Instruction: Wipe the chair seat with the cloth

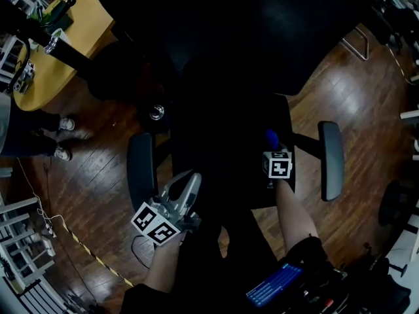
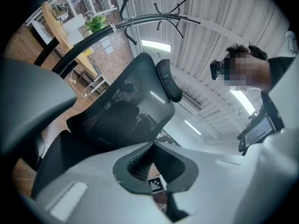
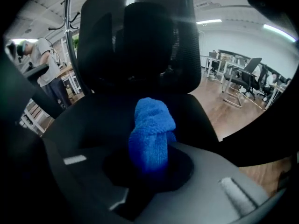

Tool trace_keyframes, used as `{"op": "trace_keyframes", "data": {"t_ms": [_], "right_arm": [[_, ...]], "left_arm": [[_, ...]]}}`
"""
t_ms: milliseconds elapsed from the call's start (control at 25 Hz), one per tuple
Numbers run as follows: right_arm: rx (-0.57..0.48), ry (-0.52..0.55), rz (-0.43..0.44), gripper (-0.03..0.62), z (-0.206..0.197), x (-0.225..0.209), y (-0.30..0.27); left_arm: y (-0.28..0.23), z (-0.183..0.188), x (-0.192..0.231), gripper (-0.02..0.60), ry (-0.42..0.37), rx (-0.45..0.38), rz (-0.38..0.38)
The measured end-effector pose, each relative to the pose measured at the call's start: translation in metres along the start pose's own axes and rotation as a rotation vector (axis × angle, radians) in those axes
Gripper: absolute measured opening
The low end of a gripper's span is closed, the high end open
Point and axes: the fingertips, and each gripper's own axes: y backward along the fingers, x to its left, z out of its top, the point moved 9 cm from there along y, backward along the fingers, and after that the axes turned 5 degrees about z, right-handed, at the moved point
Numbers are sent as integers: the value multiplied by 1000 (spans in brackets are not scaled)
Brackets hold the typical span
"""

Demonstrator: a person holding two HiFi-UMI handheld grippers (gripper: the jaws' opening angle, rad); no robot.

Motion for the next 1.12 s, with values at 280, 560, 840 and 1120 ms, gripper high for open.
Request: {"op": "trace_keyframes", "data": {"t_ms": [280,560,840,1120], "right_arm": [[5,-19,-13,38,-1,-13,6],[-5,-24,-27,38,0,-12,8],[-69,-35,176,38,24,79,-9],[-24,82,484,38,27,233,-32]], "left_arm": [[-5,-1,-2,-8,2,8,-9],[2,-5,-4,-8,2,0,1],[18,-5,-14,-8,-3,-27,1],[34,1,-15,-8,7,-63,11]]}}
